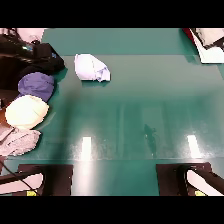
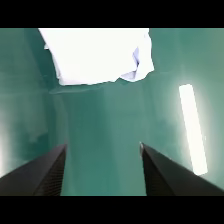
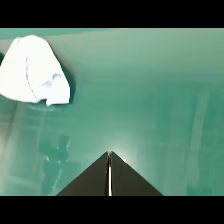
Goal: Fold the shirts.
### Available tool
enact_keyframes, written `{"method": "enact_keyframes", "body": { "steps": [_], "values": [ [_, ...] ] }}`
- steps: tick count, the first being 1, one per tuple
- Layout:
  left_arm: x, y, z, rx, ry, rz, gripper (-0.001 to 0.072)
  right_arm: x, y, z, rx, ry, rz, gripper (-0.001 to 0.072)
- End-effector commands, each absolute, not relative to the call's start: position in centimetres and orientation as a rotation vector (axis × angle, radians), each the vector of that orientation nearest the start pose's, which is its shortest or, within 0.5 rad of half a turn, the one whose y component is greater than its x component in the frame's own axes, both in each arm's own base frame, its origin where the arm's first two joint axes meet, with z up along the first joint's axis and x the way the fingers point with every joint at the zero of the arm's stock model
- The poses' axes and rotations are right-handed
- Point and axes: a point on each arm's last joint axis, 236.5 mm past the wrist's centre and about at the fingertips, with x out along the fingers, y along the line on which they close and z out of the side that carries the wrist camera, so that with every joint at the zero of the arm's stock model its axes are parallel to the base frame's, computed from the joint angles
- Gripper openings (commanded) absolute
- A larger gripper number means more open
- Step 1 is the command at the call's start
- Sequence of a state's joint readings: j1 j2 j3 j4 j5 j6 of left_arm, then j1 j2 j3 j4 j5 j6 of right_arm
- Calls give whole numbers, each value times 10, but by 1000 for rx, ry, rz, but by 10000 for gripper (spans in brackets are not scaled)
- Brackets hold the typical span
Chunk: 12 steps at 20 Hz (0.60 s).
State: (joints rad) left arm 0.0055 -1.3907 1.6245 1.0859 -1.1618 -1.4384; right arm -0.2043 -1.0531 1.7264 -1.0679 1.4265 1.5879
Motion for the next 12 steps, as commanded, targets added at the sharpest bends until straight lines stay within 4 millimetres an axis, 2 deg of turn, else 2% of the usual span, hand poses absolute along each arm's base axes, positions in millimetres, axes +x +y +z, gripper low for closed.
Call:
{"method": "enact_keyframes", "body": {
  "steps": [1,2,5,9,12],
  "values": [
    [515,-113,101,-390,927,-395,542,366,40,314,350,679,245,17],
    [526,-115,78,-425,949,-392,571,366,40,314,350,680,245,17],
    [556,-124,29,-559,957,-376,570,363,41,311,348,698,248,17],
    [574,-124,-3,-627,946,-348,569,360,42,307,346,717,252,17],
    [580,-130,-10,-592,924,-347,568,360,42,307,346,717,251,17]
  ]
}}
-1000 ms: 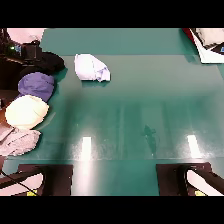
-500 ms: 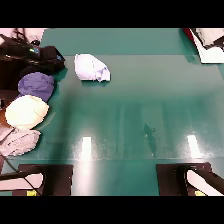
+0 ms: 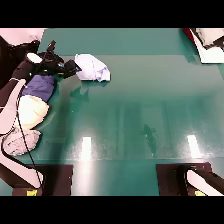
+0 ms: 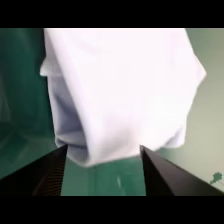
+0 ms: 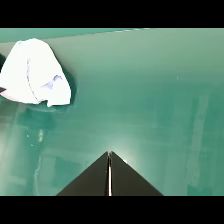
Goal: Fold the shirts.
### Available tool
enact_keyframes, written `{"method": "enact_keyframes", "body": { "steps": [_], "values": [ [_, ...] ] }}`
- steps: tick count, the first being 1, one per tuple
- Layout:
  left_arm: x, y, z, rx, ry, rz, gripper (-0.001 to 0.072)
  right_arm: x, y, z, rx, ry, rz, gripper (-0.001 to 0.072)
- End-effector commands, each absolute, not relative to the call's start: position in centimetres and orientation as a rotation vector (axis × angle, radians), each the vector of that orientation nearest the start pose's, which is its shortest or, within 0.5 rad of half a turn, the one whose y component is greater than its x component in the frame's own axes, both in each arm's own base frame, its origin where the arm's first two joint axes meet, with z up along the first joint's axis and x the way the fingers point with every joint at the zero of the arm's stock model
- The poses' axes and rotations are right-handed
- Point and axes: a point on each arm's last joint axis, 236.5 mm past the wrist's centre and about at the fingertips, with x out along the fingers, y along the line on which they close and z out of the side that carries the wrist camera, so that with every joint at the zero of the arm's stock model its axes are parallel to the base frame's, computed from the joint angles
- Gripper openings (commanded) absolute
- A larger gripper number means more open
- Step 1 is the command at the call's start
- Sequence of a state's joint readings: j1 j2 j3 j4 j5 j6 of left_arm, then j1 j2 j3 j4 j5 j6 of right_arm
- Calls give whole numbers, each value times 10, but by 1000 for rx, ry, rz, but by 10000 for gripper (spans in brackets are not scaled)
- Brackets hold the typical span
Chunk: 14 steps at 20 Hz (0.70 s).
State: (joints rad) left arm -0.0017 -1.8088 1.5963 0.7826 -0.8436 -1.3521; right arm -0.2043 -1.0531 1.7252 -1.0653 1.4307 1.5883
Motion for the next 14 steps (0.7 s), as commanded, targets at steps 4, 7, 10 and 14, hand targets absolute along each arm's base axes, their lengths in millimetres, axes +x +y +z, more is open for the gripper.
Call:
{"method": "enact_keyframes", "body": {
  "steps": [4,7,10,14],
  "values": [
    [590,-148,-7,-545,864,-355,346,360,42,307,346,718,252,17],
    [585,-159,-1,-574,885,-391,24,359,42,306,345,724,253,17],
    [575,-183,47,-571,902,-535,24,359,43,308,346,720,255,17],
    [528,-232,200,-407,756,-953,23,363,49,335,369,605,280,17]
  ]
}}
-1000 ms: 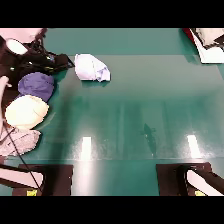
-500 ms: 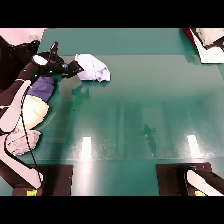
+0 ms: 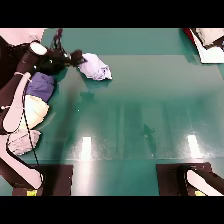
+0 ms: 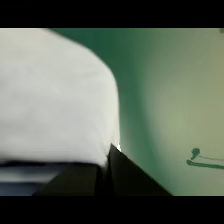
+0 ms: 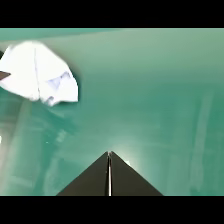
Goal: Fold the shirts.
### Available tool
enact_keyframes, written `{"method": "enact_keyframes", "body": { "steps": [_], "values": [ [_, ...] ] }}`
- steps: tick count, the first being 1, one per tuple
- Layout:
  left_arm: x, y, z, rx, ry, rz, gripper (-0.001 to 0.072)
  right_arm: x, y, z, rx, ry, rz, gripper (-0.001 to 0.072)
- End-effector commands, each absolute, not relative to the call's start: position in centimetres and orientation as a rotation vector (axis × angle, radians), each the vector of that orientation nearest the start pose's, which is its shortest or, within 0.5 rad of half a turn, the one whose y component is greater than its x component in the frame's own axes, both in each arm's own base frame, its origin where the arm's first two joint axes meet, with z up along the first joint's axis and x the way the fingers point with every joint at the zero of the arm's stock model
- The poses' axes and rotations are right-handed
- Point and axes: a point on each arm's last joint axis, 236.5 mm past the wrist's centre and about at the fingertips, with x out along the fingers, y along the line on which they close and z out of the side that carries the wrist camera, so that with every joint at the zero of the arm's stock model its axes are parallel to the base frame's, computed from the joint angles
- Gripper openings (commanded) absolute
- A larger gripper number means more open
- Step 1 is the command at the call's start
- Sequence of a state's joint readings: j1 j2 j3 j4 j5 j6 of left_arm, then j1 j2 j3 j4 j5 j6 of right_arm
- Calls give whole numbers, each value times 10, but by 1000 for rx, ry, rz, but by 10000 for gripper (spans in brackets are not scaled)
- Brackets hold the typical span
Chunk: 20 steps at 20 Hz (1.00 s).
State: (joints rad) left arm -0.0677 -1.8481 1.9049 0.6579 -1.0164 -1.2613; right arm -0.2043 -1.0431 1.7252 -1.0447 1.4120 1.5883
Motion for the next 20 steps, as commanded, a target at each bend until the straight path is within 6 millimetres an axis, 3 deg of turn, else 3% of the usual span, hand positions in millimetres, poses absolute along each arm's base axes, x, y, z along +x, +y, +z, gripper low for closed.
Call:
{"method": "enact_keyframes", "body": {
  "steps": [1,3,5,7,10,12,13,15,17,18,19,20],
  "values": [
    [504,-243,245,-386,694,-1052,23,364,49,347,373,555,281,17],
    [459,-257,313,-375,577,-1152,23,361,46,373,371,450,270,17],
    [410,-269,354,-293,494,-1215,23,356,44,398,368,354,262,17],
    [359,-281,375,-214,458,-1278,23,346,45,414,360,296,260,17],
    [307,-302,375,-90,479,-1360,23,334,47,427,352,255,263,17],
    [299,-315,358,-8,515,-1353,24,326,48,432,346,242,266,17],
    [304,-318,341,42,551,-1317,24,322,49,434,342,236,268,17],
    [322,-311,291,124,670,-1216,24,315,51,438,336,227,271,17],
    [347,-290,235,121,833,-1061,31,308,53,440,329,223,274,17],
    [355,-277,210,127,895,-1009,304,307,53,440,327,221,274,17],
    [361,-264,189,89,967,-951,656,305,53,441,326,219,274,17],
    [365,-250,174,28,1032,-900,665,305,54,441,326,219,274,16]
  ]
}}
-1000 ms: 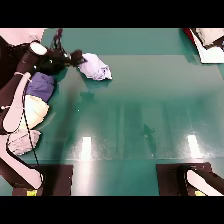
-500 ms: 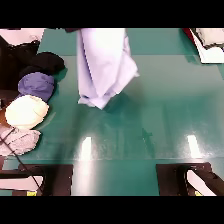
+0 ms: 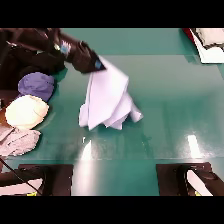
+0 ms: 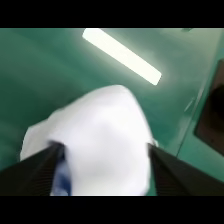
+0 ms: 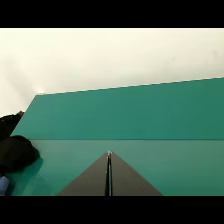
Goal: Fold the shirts.
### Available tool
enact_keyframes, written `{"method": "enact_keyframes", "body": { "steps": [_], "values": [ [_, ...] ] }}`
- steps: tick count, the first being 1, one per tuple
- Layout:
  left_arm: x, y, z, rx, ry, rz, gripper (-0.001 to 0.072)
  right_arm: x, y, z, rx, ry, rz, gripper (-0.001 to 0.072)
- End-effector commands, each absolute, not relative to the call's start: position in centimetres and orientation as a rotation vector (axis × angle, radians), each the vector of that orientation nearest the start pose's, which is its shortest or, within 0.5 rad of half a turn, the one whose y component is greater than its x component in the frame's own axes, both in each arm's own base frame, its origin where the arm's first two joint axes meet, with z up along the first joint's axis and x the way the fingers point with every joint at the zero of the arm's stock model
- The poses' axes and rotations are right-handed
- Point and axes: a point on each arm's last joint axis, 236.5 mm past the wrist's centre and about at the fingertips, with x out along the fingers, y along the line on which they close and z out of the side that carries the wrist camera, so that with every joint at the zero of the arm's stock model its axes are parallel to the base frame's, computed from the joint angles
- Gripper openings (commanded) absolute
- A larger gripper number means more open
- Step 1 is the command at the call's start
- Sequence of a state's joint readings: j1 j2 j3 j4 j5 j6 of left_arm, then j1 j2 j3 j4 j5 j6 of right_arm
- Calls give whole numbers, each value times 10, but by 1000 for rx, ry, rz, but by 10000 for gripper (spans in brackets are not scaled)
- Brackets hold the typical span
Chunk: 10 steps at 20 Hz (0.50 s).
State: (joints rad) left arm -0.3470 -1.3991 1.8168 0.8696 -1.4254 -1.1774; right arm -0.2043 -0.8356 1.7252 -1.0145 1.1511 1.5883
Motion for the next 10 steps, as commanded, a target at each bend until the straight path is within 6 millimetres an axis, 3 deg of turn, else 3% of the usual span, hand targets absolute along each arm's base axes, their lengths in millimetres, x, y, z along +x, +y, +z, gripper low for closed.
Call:
{"method": "enact_keyframes", "body": {
  "steps": [1,3,5,8,10],
  "values": [
    [366,-236,164,-2,1079,-869,662,306,53,440,326,221,274,17],
    [364,-209,148,-52,1168,-816,662,308,54,434,327,245,276,17],
    [354,-195,125,-85,1262,-786,662,313,55,421,328,297,279,17],
    [323,-182,69,-71,1405,-766,662,319,57,397,331,396,288,17],
    [301,-154,20,-7,1530,-676,662,325,57,382,335,456,292,17]
  ]
}}
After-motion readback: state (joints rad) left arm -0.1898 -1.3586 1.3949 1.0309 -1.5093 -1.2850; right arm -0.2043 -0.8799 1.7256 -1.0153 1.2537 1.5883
